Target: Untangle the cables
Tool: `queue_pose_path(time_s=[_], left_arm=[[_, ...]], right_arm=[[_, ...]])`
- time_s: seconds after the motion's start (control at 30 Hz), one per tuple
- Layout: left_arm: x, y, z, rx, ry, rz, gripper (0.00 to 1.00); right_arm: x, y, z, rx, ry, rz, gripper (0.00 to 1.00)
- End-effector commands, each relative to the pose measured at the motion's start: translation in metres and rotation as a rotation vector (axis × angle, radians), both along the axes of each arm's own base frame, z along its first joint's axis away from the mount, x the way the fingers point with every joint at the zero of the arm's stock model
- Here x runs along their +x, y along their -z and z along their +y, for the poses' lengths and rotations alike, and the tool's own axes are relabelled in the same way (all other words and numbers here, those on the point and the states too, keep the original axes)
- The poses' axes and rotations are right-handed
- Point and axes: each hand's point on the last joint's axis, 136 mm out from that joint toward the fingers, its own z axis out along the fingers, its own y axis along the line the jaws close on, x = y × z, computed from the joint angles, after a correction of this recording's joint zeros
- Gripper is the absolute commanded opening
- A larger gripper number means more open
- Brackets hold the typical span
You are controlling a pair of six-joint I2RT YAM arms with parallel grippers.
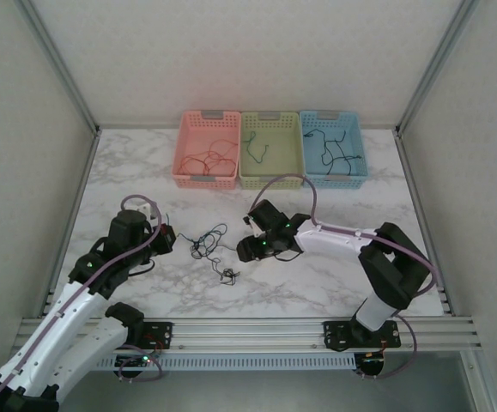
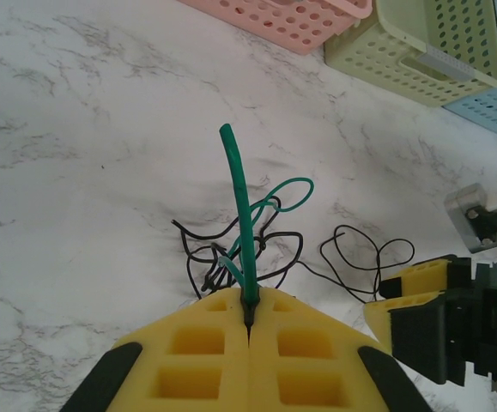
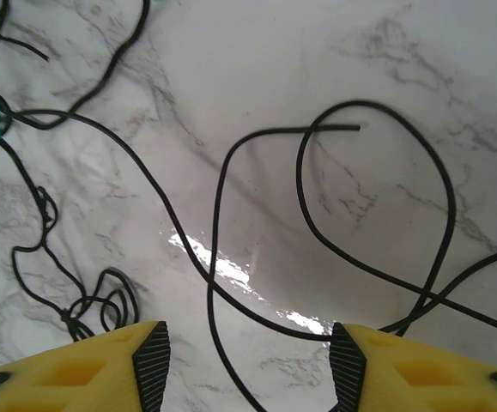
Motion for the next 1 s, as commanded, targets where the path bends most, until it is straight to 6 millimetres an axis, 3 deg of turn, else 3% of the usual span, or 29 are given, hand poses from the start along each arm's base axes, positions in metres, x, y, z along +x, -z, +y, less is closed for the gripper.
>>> queue_pose_path(time_s=[0.0,0.1,0.2,0.43,0.7,0.97], left_arm=[[0.003,-0.004,0.001,-0.015,-0.007,-0.023,0.00],[0.003,-0.003,0.001,-0.013,-0.008,-0.022,0.00],[0.003,-0.003,0.001,-0.013,-0.008,-0.022,0.00],[0.003,-0.002,0.001,-0.012,-0.011,-0.021,0.00],[0.003,-0.002,0.001,-0.013,-0.010,-0.022,0.00],[0.003,-0.002,0.001,-0.013,-0.010,-0.022,0.00]], right_arm=[[-0.006,0.002,0.007,-0.001,-0.041,0.009,0.53],[-0.006,0.009,0.006,-0.019,-0.043,0.023,0.48],[-0.006,0.010,0.005,-0.029,-0.045,0.025,0.34],[-0.003,-0.007,0.003,-0.015,-0.051,-0.026,0.10],[0.003,-0.035,-0.013,-0.032,-0.050,-0.126,0.09],[0.027,-0.037,-0.072,-0.164,0.115,-0.185,0.07]])
